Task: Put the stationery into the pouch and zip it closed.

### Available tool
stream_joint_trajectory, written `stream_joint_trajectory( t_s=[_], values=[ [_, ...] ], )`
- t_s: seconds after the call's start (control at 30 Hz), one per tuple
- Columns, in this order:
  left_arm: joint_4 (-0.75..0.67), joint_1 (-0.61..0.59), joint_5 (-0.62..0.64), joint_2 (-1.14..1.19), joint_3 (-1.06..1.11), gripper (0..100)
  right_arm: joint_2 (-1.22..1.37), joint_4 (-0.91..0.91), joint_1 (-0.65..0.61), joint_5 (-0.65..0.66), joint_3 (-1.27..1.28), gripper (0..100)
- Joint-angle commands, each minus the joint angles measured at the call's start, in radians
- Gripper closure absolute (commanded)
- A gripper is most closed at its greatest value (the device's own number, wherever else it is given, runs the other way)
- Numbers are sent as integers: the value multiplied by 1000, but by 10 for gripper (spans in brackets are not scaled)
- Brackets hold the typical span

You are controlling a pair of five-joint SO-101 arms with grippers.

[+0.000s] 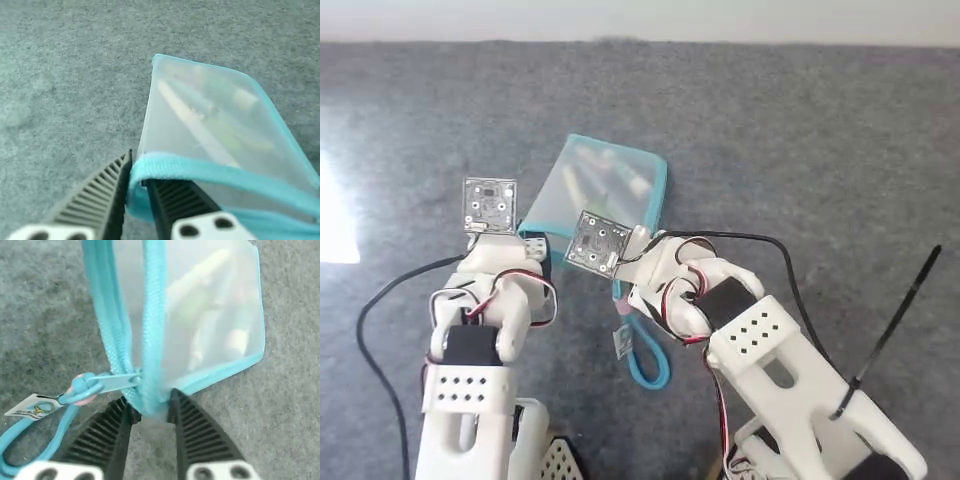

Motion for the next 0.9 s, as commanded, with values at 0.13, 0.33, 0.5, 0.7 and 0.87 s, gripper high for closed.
stream_joint_trajectory(
  t_s=[0.13,0.33,0.5,0.7,0.87],
  values=[
    [12,9,14,-12,-56,989,2,-19,-5,-100,-72,991],
    [110,-35,12,-20,-176,831,13,-13,82,-181,-123,991],
    [353,-80,18,-20,-384,776,15,-10,134,-229,-158,992],
    [470,-69,-31,-20,-463,773,15,28,136,-253,-219,992],
    [620,95,-180,-20,-501,773,16,33,134,-318,-302,992]
  ],
)
